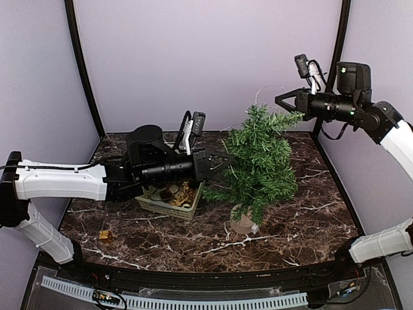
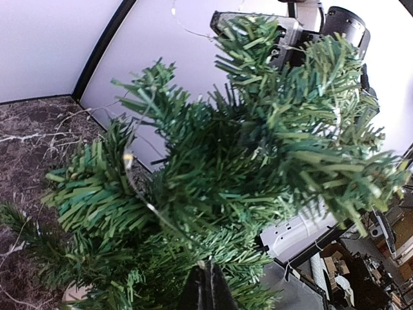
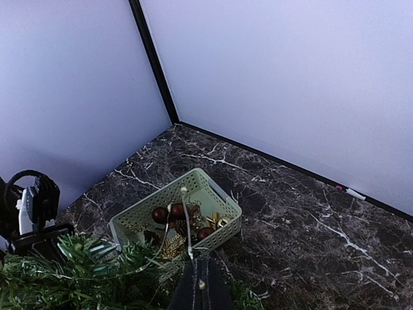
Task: Decorate the small christmas tree
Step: Wrap the side of the string light in the gap of the branches.
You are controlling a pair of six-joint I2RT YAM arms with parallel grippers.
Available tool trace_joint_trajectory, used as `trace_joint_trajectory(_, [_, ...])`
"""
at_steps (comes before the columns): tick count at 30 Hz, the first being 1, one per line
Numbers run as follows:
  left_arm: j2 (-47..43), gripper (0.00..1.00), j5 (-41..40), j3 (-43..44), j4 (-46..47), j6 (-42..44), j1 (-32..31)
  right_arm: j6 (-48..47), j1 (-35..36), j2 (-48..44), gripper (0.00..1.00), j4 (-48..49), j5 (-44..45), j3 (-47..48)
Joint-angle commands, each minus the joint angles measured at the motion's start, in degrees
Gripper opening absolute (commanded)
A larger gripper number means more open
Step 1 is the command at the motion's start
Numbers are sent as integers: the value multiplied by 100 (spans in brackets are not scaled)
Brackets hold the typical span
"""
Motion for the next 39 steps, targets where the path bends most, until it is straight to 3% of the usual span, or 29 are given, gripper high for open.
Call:
trace_joint_trajectory(1, [-138, 0, -57, -203, 232, -423, 116, -63, 17, -187, 0, -256, 357, -1])
trace_joint_trajectory(16, [431, 0, 671, 64, 292, -855, 325, 13, 14, -506, 0, -779, 912, -127])
trace_joint_trajectory(29, [744, 0, 801, 616, 34, -631, 337, 387, 15, -822, 0, -2439, 1681, -114])
trace_joint_trajectory(39, [833, 0, 707, 667, 162, -637, 440, 698, 16, -848, 0, -3244, 640, -445])
